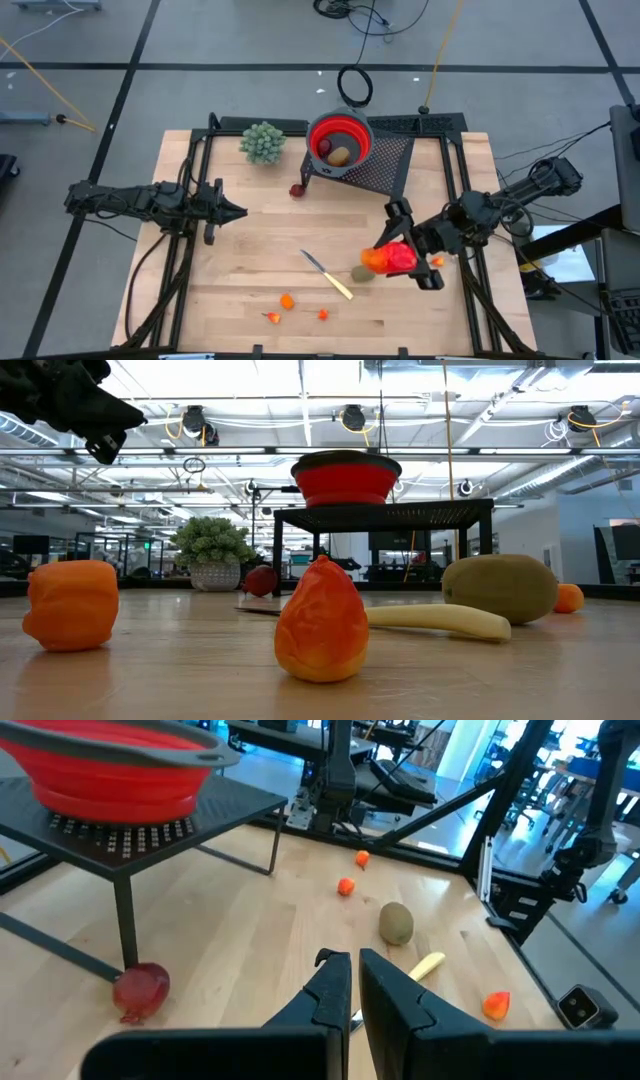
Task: Pick & Place Fruit
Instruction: Put the red mango into the red strainer bowl on the shelf, then put the brown kiwi into the red strainer bowl on the shelf
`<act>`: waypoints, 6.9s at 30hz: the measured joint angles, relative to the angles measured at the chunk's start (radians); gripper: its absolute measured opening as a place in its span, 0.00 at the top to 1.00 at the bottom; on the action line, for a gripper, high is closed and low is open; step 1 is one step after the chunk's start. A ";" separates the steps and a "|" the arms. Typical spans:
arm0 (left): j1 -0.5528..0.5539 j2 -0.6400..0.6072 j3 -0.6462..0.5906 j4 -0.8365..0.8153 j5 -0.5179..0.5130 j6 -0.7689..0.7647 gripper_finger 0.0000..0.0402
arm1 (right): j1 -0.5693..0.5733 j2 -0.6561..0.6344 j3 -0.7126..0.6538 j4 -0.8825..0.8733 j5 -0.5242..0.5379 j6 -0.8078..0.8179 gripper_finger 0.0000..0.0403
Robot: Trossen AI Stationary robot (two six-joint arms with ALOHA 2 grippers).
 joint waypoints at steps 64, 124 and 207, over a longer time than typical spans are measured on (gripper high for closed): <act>0.000 0.000 0.000 0.005 -0.141 0.041 0.94 | -0.798 0.213 0.323 -0.829 0.313 0.441 0.38; 0.001 0.000 0.000 0.006 -0.167 0.037 0.94 | -0.885 0.397 0.394 -0.995 0.211 0.328 0.25; 0.001 0.001 0.000 0.005 -0.166 0.052 0.94 | 0.058 0.133 -0.119 -0.748 0.138 0.775 1.00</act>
